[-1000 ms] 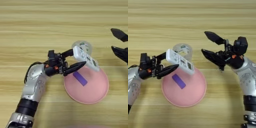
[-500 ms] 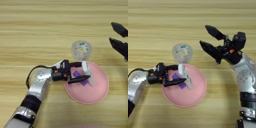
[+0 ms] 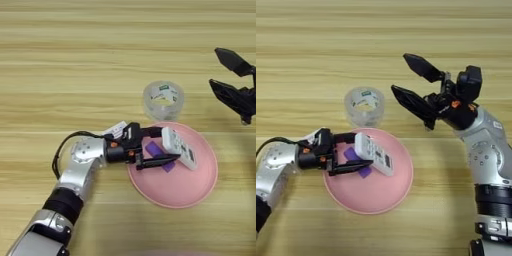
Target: Move the objects on the table
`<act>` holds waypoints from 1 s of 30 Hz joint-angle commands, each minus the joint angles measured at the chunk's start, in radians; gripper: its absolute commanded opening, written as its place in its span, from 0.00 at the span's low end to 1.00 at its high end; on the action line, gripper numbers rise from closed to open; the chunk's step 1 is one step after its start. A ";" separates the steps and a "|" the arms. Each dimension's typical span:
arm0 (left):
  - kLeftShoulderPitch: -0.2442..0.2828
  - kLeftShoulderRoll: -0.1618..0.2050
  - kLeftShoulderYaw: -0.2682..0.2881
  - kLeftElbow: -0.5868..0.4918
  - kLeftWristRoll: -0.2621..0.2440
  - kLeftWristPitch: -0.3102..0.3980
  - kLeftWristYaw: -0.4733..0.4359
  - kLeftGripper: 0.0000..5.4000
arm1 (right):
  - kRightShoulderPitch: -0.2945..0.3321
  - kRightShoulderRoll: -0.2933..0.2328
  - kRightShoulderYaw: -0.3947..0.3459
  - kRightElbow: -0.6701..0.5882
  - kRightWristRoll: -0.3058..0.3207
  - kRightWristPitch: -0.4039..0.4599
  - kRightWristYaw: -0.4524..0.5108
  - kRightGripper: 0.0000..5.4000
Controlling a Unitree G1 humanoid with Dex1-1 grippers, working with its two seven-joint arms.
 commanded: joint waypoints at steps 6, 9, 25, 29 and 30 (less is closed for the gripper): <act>-0.006 0.044 -0.006 0.017 0.047 -0.035 0.005 0.53 | -0.003 -0.003 0.001 -0.005 -0.016 -0.015 0.009 1.00; -0.006 0.049 -0.008 0.026 0.060 -0.037 0.011 0.62 | -0.002 -0.004 0.001 -0.004 -0.018 -0.016 0.010 1.00; -0.007 0.048 -0.006 0.034 0.071 -0.060 0.010 0.91 | -0.008 -0.003 0.001 0.009 -0.030 -0.018 0.021 1.00; -0.008 0.036 0.018 -0.005 0.032 -0.060 0.014 0.98 | -0.009 -0.002 0.000 0.014 -0.034 -0.020 0.022 1.00; -0.008 0.032 0.028 -0.022 0.015 -0.055 0.014 1.00 | -0.010 -0.002 0.000 0.016 -0.035 -0.021 0.023 1.00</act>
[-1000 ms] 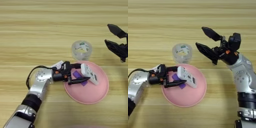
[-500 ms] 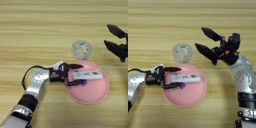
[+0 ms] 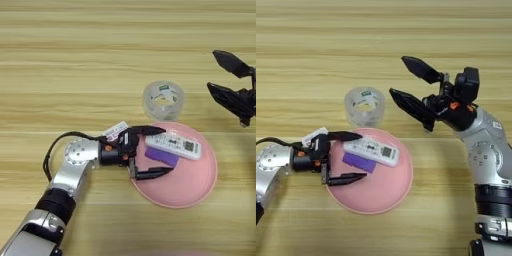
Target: Move the objects on the table
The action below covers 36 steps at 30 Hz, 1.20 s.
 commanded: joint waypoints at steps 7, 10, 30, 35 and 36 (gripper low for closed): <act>-0.024 -0.027 0.121 -0.150 -0.156 0.029 0.076 1.00 | -0.010 0.001 0.005 0.016 -0.019 -0.030 0.000 1.00; -0.041 -0.023 0.168 -0.165 -0.182 0.041 0.126 1.00 | -0.009 0.002 0.005 0.017 -0.021 -0.033 -0.003 1.00; -0.046 0.111 0.243 -0.103 -0.047 0.014 0.303 1.00 | -0.125 0.091 -0.037 0.165 -0.236 -0.299 -0.340 1.00; -0.037 0.143 0.242 -0.074 -0.017 0.030 0.323 1.00 | -0.151 0.111 -0.034 0.219 -0.358 -0.410 -0.494 1.00; -0.034 0.150 0.239 -0.070 -0.012 0.033 0.324 1.00 | -0.158 0.111 -0.032 0.241 -0.397 -0.438 -0.538 1.00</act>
